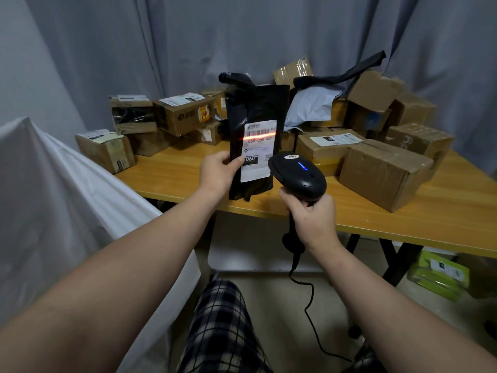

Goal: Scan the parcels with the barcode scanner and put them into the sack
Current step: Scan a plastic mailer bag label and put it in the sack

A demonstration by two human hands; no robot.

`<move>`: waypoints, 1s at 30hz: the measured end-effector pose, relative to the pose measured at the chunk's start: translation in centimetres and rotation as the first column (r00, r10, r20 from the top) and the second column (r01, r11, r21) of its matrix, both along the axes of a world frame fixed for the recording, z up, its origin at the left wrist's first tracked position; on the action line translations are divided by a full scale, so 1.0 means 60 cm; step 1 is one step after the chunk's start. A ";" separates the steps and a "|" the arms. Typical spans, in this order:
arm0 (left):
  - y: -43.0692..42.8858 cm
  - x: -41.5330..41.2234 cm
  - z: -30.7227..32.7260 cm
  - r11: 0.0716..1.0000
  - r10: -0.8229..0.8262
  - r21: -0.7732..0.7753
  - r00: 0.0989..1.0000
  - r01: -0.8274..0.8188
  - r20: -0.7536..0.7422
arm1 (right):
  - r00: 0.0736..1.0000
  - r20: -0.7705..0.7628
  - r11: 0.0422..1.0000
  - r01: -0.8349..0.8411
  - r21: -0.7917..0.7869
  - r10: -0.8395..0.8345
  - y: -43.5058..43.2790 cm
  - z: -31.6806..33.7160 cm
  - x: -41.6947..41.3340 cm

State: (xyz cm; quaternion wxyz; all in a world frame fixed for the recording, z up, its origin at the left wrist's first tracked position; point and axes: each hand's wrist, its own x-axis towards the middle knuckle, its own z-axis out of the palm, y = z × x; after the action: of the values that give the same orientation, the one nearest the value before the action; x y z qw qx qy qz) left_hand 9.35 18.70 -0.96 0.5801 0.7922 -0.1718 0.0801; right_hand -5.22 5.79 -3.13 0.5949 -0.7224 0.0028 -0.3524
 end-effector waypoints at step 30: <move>0.560 0.056 -0.290 0.393 0.553 0.888 0.833 -0.240 -0.020 | 0.703 -0.684 0.793 -0.523 -0.312 0.194 0.371 -0.163 0.232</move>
State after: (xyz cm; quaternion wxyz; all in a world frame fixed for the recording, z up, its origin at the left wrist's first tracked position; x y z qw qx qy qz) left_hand 12.71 52.29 -18.37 0.0913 0.9905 0.1031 -0.0043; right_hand 8.68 28.07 -12.90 0.4176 -0.9069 -0.0361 0.0434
